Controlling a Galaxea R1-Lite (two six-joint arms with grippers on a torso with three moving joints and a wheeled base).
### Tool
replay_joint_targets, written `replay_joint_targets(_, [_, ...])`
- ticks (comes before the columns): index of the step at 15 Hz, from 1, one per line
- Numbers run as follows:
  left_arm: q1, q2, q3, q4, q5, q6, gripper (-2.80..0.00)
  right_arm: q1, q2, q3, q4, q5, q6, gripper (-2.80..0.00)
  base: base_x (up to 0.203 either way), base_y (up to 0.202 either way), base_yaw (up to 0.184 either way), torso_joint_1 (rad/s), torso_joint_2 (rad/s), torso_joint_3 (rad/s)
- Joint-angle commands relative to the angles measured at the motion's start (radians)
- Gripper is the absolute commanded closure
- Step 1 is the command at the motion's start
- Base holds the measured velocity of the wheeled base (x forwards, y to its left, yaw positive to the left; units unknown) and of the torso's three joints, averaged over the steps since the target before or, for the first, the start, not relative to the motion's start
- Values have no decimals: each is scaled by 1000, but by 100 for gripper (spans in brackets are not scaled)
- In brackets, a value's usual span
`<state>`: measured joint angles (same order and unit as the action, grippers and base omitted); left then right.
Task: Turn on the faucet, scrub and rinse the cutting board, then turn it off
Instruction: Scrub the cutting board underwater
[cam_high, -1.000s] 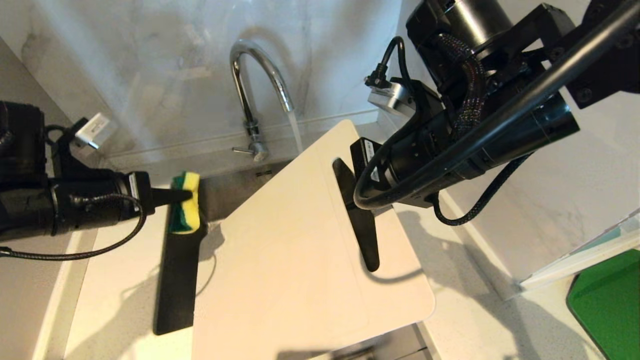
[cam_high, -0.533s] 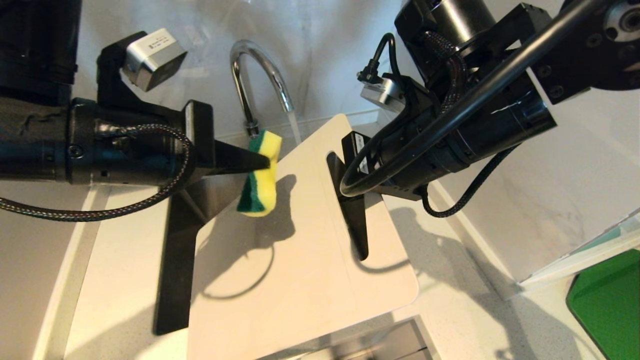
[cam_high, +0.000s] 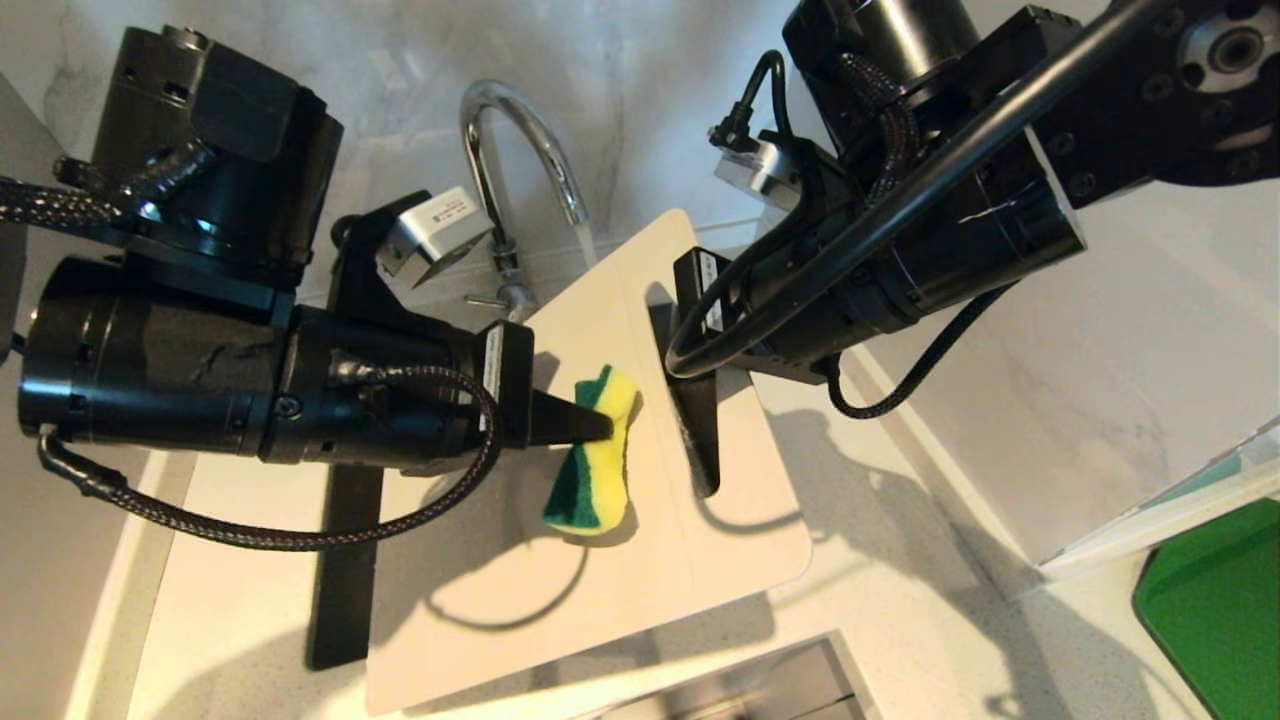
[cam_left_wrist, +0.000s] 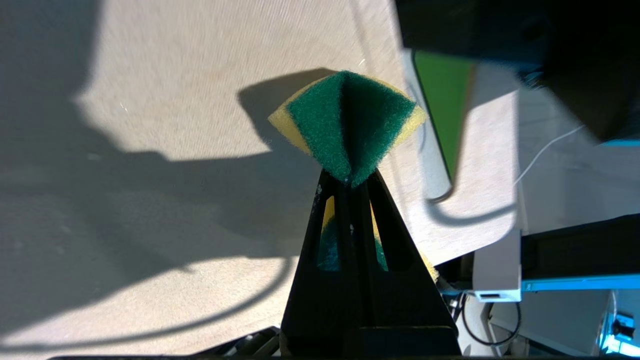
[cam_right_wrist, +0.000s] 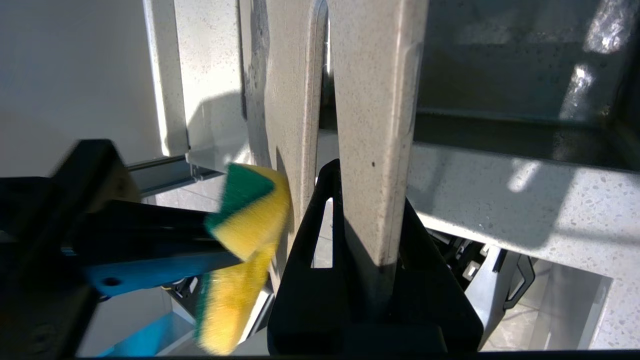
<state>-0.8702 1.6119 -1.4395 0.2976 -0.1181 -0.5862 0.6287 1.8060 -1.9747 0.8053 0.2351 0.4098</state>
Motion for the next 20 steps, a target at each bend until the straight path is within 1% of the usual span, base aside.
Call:
replay_joint_targets(1, [-1,6,73,-57,0,-4,0,-3,-2,0,-19,3,3,0,0,0,0,0,0,0])
replay_joint_targets(4, [0,50,174,-203,8,-4,0,-1,-23,-3,-26,4,3,0,0,0,0,0,0,0])
replay_joint_targets(6, [16,67,211,-257,22,-3,0,-1,-33,-3,-23,4,3,0,0,0,0,0,0,0])
replay_joint_targets(9, [64,71,235,-272,29,-5,0,-1,-43,0,-23,6,6,0,0,0,0,0,0,0])
replay_joint_targets(11, [105,67,249,-312,27,-9,0,-1,-45,0,-23,6,6,0,0,0,0,0,0,0])
replay_joint_targets(12, [115,64,261,-335,26,-27,0,-1,-45,2,-23,6,6,0,0,0,0,0,0,0])
replay_joint_targets(13, [128,59,272,-368,26,-67,0,-1,-45,2,-23,6,6,0,0,0,0,0,0,0])
replay_joint_targets(14, [144,56,280,-382,25,-82,0,-1,-45,2,-21,6,6,0,0,0,0,0,0,0])
replay_joint_targets(18, [202,8,390,-390,17,-83,0,-1,-46,2,-18,6,6,0,0,0,0,0,0,0])
replay_joint_targets(20, [248,-15,476,-449,-3,-82,0,-1,-49,4,-18,6,6,0,0,0,0,0,0,0])
